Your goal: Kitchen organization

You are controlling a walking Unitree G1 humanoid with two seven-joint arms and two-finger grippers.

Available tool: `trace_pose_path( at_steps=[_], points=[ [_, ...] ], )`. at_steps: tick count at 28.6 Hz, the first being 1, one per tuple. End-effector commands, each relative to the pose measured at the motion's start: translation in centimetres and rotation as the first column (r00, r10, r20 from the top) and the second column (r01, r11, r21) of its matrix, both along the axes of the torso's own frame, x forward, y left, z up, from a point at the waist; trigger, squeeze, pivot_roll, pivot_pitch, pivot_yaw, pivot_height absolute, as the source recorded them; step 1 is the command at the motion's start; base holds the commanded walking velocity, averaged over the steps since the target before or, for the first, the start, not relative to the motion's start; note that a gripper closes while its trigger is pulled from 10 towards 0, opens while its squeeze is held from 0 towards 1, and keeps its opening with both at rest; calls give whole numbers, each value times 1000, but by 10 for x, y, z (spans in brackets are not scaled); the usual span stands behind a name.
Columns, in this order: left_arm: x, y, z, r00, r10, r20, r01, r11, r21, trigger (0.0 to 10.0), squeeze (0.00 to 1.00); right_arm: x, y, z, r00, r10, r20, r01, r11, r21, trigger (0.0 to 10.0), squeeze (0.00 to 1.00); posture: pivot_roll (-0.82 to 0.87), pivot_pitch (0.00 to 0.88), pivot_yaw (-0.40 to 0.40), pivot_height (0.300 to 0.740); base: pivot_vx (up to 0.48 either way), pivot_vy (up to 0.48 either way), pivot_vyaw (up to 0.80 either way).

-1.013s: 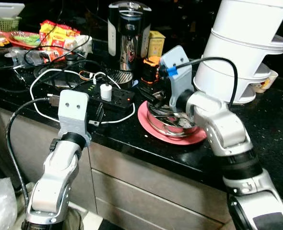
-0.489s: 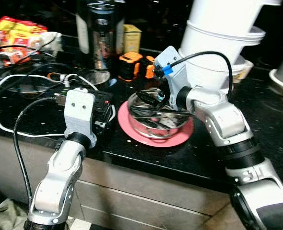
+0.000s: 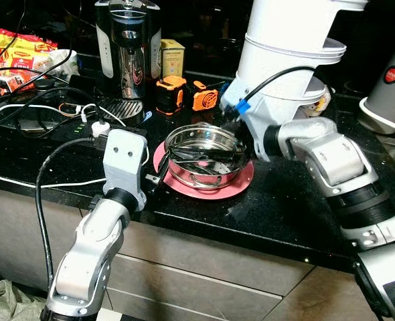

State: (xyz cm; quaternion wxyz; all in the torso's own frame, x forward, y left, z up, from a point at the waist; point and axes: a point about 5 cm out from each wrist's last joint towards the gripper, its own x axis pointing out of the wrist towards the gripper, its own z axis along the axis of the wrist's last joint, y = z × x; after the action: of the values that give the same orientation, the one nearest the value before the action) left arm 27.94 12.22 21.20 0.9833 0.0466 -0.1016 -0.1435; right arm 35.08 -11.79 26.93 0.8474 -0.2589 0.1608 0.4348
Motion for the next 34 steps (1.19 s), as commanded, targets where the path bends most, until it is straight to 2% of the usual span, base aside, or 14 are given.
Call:
trace_pose_path(
  at_steps=[1, 4, 6, 11, 15, 16, 18, 19, 20, 21, 22, 34],
  points=[
    [-3, -3, -3, 1000, -24, -12, 24, 1000, 12, 10000, 0, -3, 5, -3, 999, 15, -41, -15, 1000, -15, 10000, 0, 39, 0, -108, 740, 0, 0, 0],
    [-4, -4, -5, 1000, -27, -16, 27, 999, 33, 10000, 0, -5, 13, -8, 995, 10, -100, -9, 1000, 8, 10000, 0, 40, 0, -110, 740, 0, 0, 0],
    [-4, -7, -6, 999, -35, -18, 35, 999, 33, 10000, 0, 2, 17, -9, 992, -41, -120, 45, 999, 30, 10000, 0, 37, 0, -112, 740, 0, 0, 0],
    [-3, -9, -6, 999, -41, -21, 41, 999, 30, 10000, 0, 10, 15, -8, 982, -125, -142, 133, 990, 46, 10000, 0, 34, 0, -119, 740, 0, 0, 0],
    [-1, -10, -7, 999, -37, -21, 38, 999, 29, 10000, 0, 13, 14, -11, 972, -173, -156, 178, 984, 17, 10000, 0, 30, 0, -125, 740, 0, 0, 0],
    [-1, -10, -7, 999, -37, -21, 38, 999, 28, 10000, 0, 14, 12, -13, 971, -190, -147, 191, 982, -10, 9451, 0, 29, 0, -126, 740, 0, 0, 0],
    [-1, -10, -7, 999, -37, -21, 38, 999, 27, 10000, 0, 14, 12, -14, 970, -198, -141, 196, 980, -24, 9451, 0, 29, 0, -126, 740, 0, 0, 0],
    [-2, -11, -7, 999, -37, -22, 38, 999, 27, 10000, 0, 15, 10, -15, 969, -207, -134, 203, 978, -38, 4941, 0, 29, 0, -126, 740, 0, 0, 0],
    [-2, -11, -7, 999, -38, -22, 38, 999, 26, 10000, 0, 16, 9, -16, 968, -215, -130, 211, 977, -45, 4706, 0, 29, 0, -129, 740, 0, 0, 0],
    [-2, -11, -7, 999, -38, -22, 39, 999, 25, 10000, 0, 17, 8, -16, 967, -222, -126, 217, 975, -51, 3529, 0, 30, 0, -130, 740, 0, 0, 0],
    [-2, -11, -7, 999, -38, -22, 39, 999, 25, 10000, 0, 17, 8, -16, 966, -227, -123, 222, 974, -54, 0, 0, 30, 0, -130, 740, 0, 0, 0],
    [-3, -11, -7, 999, -36, -21, 37, 999, 24, 10000, 0, 19, 10, -11, 963, -241, -120, 241, 970, -13, 0, 0, 31, 0, -129, 740, 0, 0, 0]
  ],
)
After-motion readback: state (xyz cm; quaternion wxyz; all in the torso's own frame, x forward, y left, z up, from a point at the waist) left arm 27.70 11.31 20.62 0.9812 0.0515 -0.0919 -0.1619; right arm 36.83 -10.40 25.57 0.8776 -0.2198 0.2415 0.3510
